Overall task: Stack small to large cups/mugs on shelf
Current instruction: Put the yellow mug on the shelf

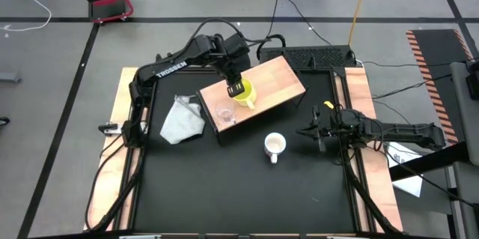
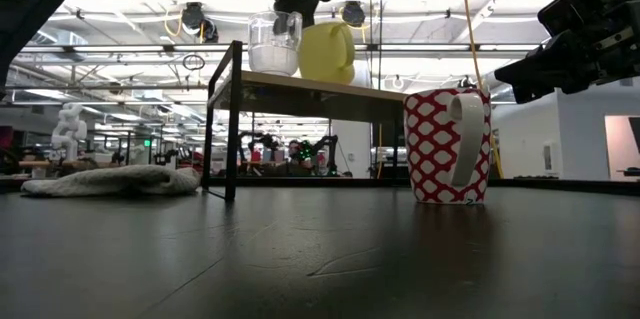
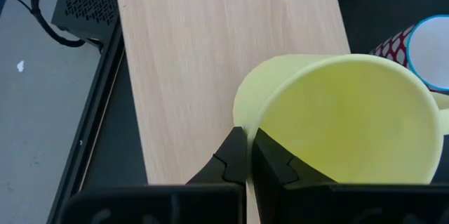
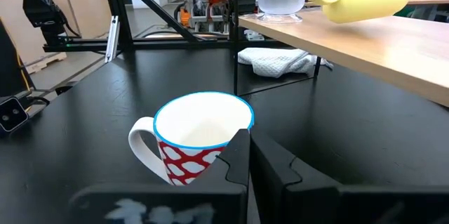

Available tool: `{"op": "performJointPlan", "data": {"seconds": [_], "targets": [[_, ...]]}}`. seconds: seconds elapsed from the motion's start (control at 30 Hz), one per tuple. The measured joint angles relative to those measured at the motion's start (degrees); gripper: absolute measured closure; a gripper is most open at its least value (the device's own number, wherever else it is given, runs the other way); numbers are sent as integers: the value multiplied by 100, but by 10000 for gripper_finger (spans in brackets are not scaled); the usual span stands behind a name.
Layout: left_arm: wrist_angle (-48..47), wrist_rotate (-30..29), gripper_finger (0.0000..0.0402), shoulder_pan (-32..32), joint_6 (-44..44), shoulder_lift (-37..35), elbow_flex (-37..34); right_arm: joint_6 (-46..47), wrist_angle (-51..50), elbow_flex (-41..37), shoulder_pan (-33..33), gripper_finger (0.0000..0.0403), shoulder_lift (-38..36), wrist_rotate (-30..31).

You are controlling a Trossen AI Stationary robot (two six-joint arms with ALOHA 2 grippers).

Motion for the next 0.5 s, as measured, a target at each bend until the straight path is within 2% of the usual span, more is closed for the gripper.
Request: {"op": "performJointPlan", "data": {"seconds": [0.5], "targets": [[10,24,398,-67,116,176,20,0,-11,0,0,403,22,0]]}}
